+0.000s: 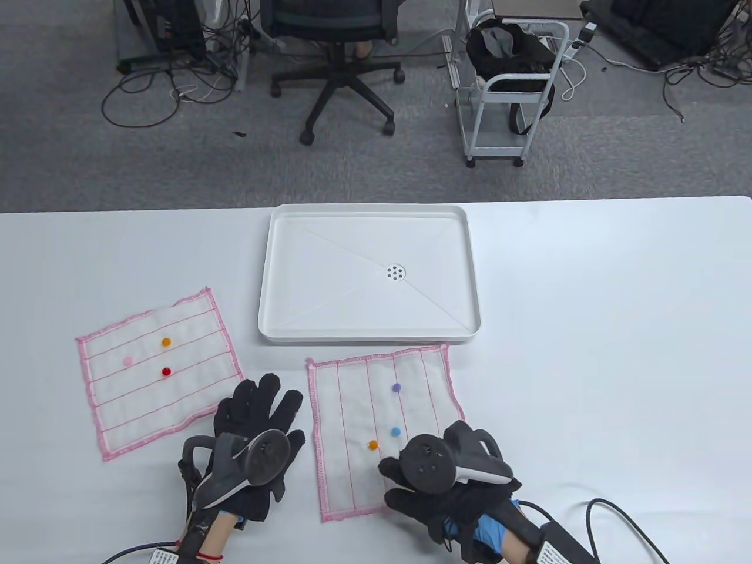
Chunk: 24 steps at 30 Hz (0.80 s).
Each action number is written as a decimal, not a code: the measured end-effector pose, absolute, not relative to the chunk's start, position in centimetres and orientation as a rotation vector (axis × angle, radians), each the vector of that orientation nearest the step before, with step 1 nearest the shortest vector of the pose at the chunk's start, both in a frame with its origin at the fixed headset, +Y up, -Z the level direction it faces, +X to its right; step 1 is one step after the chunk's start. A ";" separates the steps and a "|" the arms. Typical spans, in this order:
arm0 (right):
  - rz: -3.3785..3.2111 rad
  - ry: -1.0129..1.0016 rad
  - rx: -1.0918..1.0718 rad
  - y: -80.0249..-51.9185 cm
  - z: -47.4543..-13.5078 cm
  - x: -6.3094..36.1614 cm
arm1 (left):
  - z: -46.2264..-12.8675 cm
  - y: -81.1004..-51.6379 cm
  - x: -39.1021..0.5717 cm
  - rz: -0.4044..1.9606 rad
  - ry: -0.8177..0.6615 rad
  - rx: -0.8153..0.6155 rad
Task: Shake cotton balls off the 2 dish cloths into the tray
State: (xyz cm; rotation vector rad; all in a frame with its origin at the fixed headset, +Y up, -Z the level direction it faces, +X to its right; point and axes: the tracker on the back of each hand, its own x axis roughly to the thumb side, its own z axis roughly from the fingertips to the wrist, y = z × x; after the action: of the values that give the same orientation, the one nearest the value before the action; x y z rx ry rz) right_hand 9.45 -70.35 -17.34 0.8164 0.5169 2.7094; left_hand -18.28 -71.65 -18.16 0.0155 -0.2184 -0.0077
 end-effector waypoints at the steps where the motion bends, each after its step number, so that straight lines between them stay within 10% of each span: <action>1: 2.726 0.454 0.752 -70.0 -17.8 10.4 | -18.3 -71.5 -17.8 -0.043 -0.207 -0.010; 12: 2.906 0.160 -0.078 -73.0 -23.1 19.2 | -20.7 -73.4 -17.4 0.087 -0.103 -0.188; 24: 2.786 0.425 0.022 -77.2 -24.5 16.6 | -21.4 -75.9 -14.5 -0.173 -0.011 -0.312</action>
State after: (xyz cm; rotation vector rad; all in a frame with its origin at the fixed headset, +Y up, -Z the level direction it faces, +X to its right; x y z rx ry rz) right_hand 16.58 -77.21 -24.51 0.0219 0.4250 2.7859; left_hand -14.52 -75.95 -21.44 -0.3118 -0.0107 -0.1729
